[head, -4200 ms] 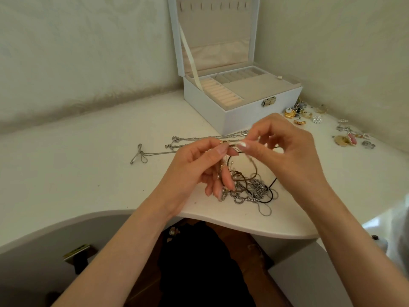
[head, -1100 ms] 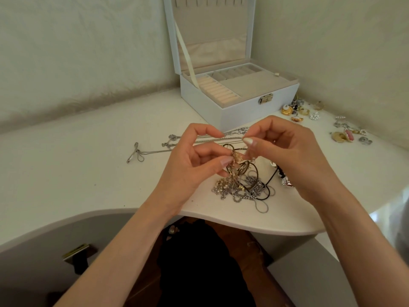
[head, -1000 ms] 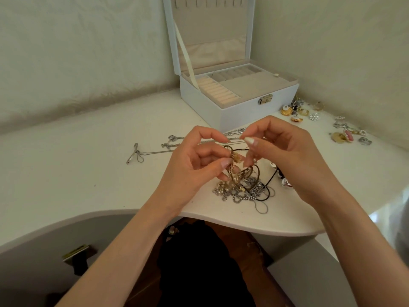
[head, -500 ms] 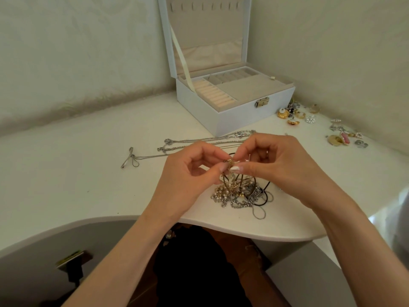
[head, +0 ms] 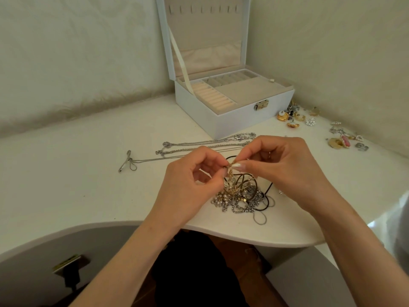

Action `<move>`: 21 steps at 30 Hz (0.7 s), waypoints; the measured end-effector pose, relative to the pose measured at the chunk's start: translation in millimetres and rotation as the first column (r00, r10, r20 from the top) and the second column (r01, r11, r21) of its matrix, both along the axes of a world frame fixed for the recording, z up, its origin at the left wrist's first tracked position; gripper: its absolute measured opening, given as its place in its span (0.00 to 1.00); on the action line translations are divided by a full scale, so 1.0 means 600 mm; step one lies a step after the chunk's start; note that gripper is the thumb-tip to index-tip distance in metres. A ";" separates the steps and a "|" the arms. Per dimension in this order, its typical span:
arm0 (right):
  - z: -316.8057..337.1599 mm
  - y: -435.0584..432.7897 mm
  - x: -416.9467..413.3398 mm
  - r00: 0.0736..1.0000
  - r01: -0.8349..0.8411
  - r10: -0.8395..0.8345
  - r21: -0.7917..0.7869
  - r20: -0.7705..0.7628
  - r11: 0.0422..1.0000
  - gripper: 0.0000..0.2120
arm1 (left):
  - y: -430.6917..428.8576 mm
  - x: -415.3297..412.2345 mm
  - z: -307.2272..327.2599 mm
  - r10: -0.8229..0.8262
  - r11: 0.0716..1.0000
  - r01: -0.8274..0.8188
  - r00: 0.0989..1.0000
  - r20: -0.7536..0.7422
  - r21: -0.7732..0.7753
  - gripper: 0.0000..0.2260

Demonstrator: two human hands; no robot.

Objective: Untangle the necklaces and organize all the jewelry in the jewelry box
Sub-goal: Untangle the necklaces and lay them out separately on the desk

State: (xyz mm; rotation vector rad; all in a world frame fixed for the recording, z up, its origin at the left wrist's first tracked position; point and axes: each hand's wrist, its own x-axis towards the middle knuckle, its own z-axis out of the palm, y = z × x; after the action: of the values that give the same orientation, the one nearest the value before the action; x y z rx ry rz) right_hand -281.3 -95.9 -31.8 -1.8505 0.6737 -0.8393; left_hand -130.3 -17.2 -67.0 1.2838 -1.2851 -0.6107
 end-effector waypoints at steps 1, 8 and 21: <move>0.001 -0.001 -0.002 1.000 -0.011 0.010 0.020 0.019 1.000 0.06 | 0.001 0.000 0.000 0.006 1.000 -0.006 1.000 -0.010 -0.007 0.05; 0.001 -0.006 -0.004 0.999 -0.039 0.037 0.047 0.030 0.998 0.05 | 0.002 0.003 0.004 -0.021 1.000 0.021 0.999 -0.029 0.004 0.03; -0.001 0.004 0.007 0.998 -0.057 0.050 -0.174 -0.044 0.983 0.04 | 0.009 0.000 0.001 0.064 0.991 -0.066 0.998 -0.021 -0.118 0.05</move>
State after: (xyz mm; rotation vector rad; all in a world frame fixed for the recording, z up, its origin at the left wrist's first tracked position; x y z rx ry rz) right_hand -276.8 -93.3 -32.4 -2.0390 0.5868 -0.8513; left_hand -130.2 -12.0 -66.7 1.2144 -1.2420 -0.4913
